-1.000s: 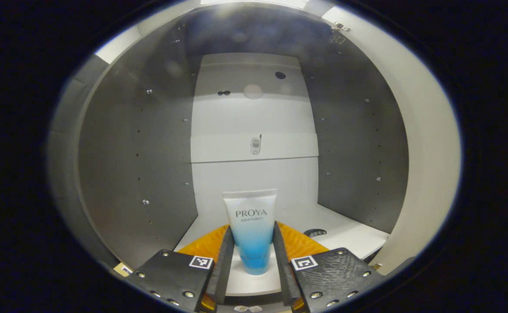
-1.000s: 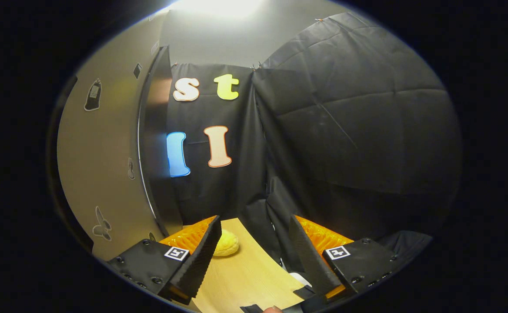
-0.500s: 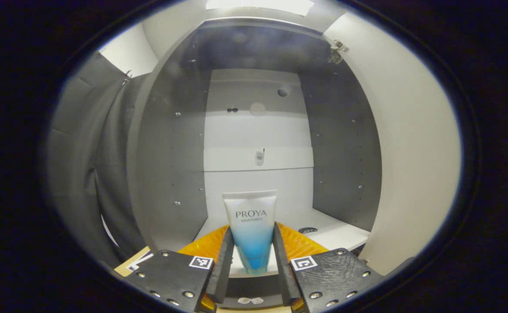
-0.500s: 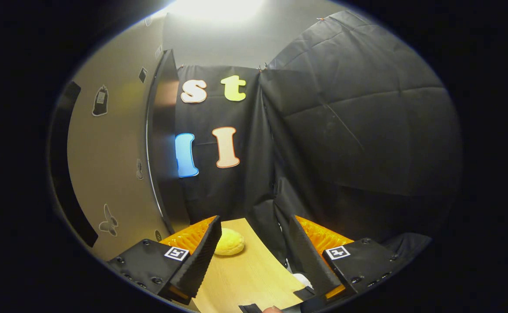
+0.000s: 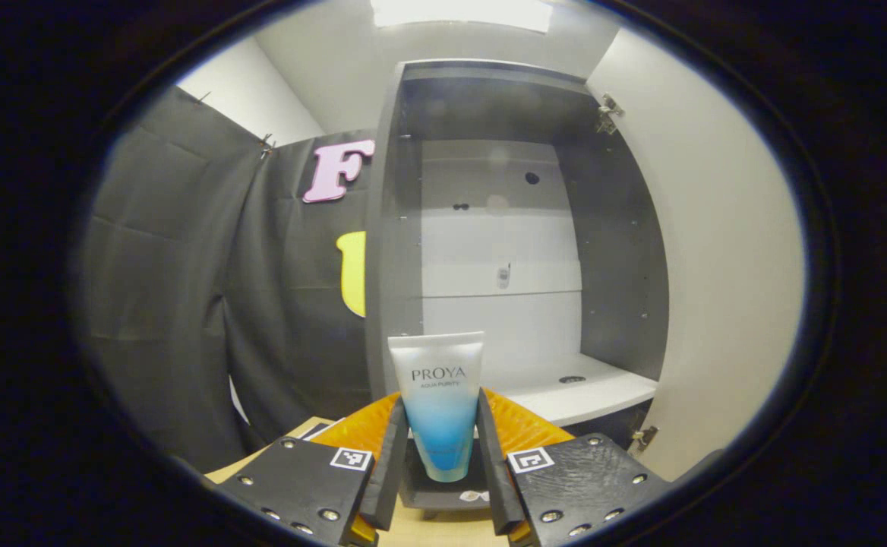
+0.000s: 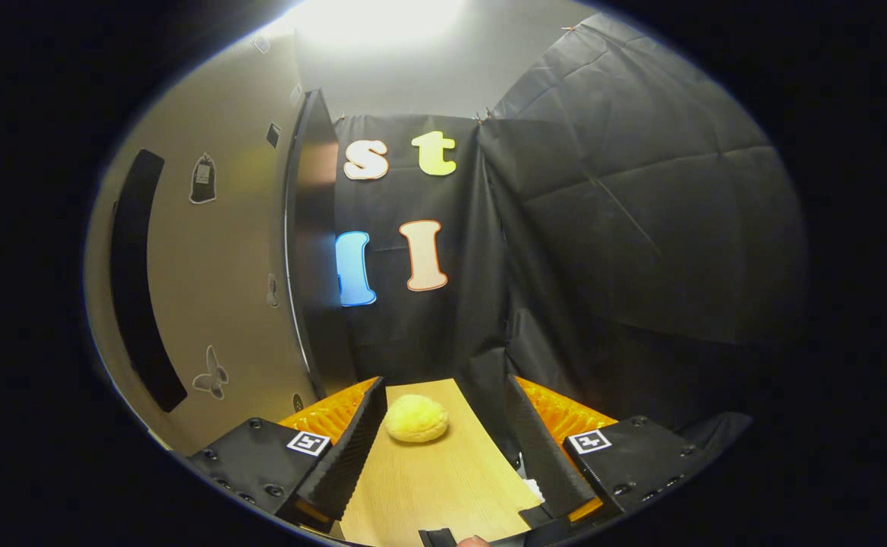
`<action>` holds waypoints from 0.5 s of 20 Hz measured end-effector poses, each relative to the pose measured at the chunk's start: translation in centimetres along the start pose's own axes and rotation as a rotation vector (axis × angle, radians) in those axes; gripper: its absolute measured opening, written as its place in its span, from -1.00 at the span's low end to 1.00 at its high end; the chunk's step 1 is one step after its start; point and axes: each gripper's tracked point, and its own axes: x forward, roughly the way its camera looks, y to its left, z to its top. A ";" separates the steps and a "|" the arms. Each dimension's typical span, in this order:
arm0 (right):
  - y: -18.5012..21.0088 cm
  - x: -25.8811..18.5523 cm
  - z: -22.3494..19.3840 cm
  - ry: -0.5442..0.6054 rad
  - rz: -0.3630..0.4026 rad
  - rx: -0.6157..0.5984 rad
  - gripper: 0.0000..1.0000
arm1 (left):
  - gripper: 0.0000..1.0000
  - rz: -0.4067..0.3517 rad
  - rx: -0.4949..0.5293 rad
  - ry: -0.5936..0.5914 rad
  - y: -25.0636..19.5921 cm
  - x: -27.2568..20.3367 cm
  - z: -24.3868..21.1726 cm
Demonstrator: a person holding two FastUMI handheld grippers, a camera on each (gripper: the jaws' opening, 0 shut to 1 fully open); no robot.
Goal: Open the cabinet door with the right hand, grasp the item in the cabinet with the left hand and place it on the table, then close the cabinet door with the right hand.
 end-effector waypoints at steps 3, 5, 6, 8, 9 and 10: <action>0.2 -0.1 -0.1 0.004 0.034 0.005 0.96 | -0.06 0.036 0.002 -0.005 1.8 -2.6 -0.8; 0.5 -0.2 -0.2 0.002 0.049 0.002 0.96 | -0.06 0.056 0.019 -0.008 2.9 -4.3 -1.3; 0.6 -0.2 -0.3 0.001 0.056 0.001 0.96 | -0.06 0.065 0.022 -0.004 4.0 -4.8 -1.9; 0.7 -0.3 -0.5 0.000 0.066 -0.003 0.96 | -0.06 0.075 0.017 0.001 4.8 -5.9 -2.9; 0.7 -0.4 -0.6 0.001 0.068 -0.004 0.96 | -0.06 0.078 0.011 0.002 5.1 -6.5 -3.3; 0.8 -0.4 -0.7 0.003 0.071 -0.002 0.96 | -0.06 0.078 0.005 0.004 5.5 -7.1 -4.0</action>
